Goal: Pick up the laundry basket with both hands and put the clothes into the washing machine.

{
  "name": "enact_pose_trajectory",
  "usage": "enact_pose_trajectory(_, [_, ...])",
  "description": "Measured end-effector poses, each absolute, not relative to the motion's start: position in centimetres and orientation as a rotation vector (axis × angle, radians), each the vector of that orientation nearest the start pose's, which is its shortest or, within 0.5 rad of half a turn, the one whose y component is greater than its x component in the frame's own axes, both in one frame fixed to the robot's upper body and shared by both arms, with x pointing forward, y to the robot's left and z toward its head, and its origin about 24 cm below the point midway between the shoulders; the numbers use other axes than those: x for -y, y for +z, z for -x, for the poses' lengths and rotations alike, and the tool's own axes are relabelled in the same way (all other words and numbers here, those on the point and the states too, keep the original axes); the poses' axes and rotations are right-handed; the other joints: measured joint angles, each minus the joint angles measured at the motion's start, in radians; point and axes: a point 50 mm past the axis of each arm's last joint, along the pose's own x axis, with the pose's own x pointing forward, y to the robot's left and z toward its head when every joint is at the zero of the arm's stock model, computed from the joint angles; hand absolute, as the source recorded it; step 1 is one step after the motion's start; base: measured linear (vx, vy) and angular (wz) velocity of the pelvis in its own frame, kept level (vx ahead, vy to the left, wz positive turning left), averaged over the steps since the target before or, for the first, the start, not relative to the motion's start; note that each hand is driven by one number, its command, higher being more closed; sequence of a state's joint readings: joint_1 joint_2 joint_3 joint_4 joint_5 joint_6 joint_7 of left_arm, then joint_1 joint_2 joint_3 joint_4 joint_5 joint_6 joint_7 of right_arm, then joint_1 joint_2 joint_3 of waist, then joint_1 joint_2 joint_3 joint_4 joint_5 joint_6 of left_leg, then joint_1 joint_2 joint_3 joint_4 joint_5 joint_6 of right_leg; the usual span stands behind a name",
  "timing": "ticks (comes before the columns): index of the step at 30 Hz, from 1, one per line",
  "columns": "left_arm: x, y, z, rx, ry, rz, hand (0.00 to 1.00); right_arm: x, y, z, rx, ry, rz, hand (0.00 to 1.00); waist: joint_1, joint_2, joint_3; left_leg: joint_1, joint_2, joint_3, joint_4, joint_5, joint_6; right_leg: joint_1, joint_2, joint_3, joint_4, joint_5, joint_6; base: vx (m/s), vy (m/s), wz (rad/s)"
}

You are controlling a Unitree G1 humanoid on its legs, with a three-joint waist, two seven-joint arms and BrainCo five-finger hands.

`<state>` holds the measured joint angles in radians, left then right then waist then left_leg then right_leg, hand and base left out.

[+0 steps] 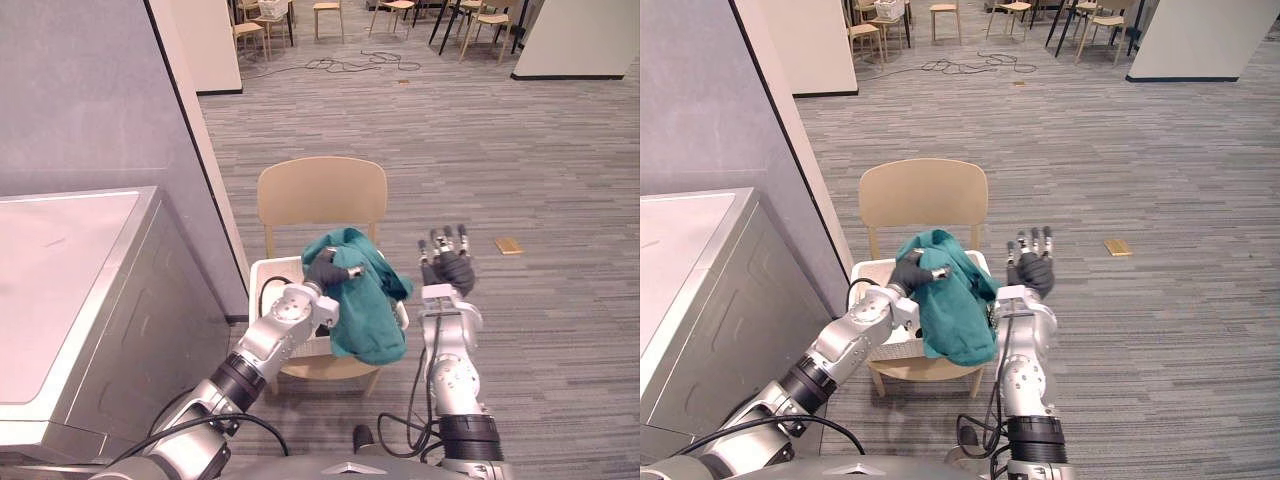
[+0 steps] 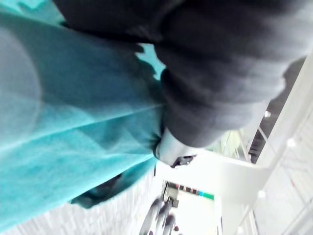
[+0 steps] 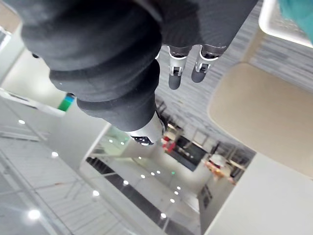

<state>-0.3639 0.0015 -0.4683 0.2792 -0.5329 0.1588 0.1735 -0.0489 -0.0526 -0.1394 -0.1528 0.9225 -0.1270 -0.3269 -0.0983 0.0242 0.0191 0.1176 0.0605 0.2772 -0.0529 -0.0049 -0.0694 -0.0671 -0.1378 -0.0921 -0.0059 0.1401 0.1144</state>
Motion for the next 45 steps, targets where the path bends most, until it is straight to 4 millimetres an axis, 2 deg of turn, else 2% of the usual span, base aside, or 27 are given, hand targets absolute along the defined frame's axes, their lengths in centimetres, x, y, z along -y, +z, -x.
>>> enact_pose_trajectory(2, [-3.3,4.2,-28.7,-0.267,-0.329,0.361,1.00,22.2,9.3,-24.8,0.274,-0.440,-0.886,0.00,0.005,0.000,0.000,0.000,0.000,0.000,0.000,0.000,0.000,0.001,0.001,0.000,-0.002,0.000,0.000,0.00,0.000,0.00])
enact_pose_trajectory(5, [-4.8,4.0,-28.7,-0.265,-0.255,0.415,1.00,23.3,10.2,-24.2,0.339,-0.476,-0.880,0.00,0.006,0.000,0.000,0.000,0.000,0.001,-0.001,-0.002,-0.001,0.001,0.001,0.000,-0.003,0.000,0.000,0.00,0.000,0.00])
enact_pose_trajectory(9, [-6.7,3.9,-29.1,-0.253,-0.158,0.475,1.00,24.6,10.3,-23.6,0.375,-0.537,-0.846,0.00,0.006,0.000,0.000,0.002,0.000,0.004,-0.001,-0.004,-0.001,0.002,0.002,0.003,-0.005,0.000,0.000,0.00,0.000,0.00])
enact_pose_trajectory(17, [-10.7,4.3,-28.9,-0.181,0.027,0.592,1.00,26.4,8.9,-21.8,0.360,-0.645,-0.824,0.00,0.006,0.001,0.001,0.007,0.000,0.025,-0.001,-0.013,-0.001,-0.003,0.006,0.024,-0.012,0.002,0.001,0.00,-0.001,-0.08])
enact_pose_trajectory(22, [-13.8,6.3,-28.8,-0.047,0.123,0.652,1.00,27.3,8.2,-20.9,0.347,-0.697,-0.811,0.00,0.003,0.002,0.002,0.008,0.000,0.028,-0.001,-0.016,-0.001,-0.002,0.007,0.026,-0.015,0.002,0.001,0.00,0.000,0.00])
enact_pose_trajectory(25, [-15.9,7.4,-28.2,0.045,0.188,0.673,1.00,27.5,7.0,-20.2,0.310,-0.734,-0.814,0.00,0.003,0.004,0.003,0.016,0.000,0.029,-0.001,-0.019,-0.001,0.005,0.008,0.027,-0.015,0.002,0.001,0.00,-0.006,-0.01])
enact_pose_trajectory(29, [-18.7,7.7,-26.8,0.113,0.291,0.691,1.00,27.6,5.0,-18.9,0.235,-0.798,-0.826,0.00,0.007,0.015,0.012,0.028,-0.001,0.030,0.000,-0.026,-0.001,0.019,0.006,0.028,-0.017,-0.002,0.003,0.00,0.000,0.00])
enact_pose_trajectory(33, [-20.7,8.2,-25.4,0.179,0.366,0.700,1.00,27.6,4.3,-18.2,0.210,-0.818,-0.831,0.00,0.011,0.024,0.018,0.028,-0.001,0.028,-0.001,-0.026,-0.001,0.020,0.006,0.025,-0.017,-0.003,0.004,0.00,0.000,0.00])
enact_pose_trajectory(40, [-22.8,9.3,-23.1,0.299,0.460,0.731,1.00,27.1,3.7,-18.0,0.200,-0.809,-0.854,0.00,0.018,0.026,0.020,0.041,-0.001,0.023,-0.001,-0.027,0.000,0.036,0.004,0.020,-0.016,-0.005,0.004,0.00,-0.006,0.01])
enact_pose_trajectory(42, [-23.4,9.7,-22.2,0.337,0.490,0.732,1.00,27.0,3.1,-17.3,0.161,-0.815,-0.841,0.00,0.032,0.026,0.019,0.042,-0.001,0.021,-0.001,-0.028,0.001,0.037,0.003,0.018,-0.013,-0.008,0.004,0.00,0.000,0.00])
enact_pose_trajectory(45, [-23.9,9.7,-20.8,0.366,0.527,0.754,1.00,27.0,2.3,-16.3,0.118,-0.824,-0.826,0.00,0.038,0.027,0.019,0.048,0.001,0.011,0.000,-0.028,0.002,0.048,0.001,0.003,-0.005,-0.019,0.003,-0.01,-0.020,0.11])
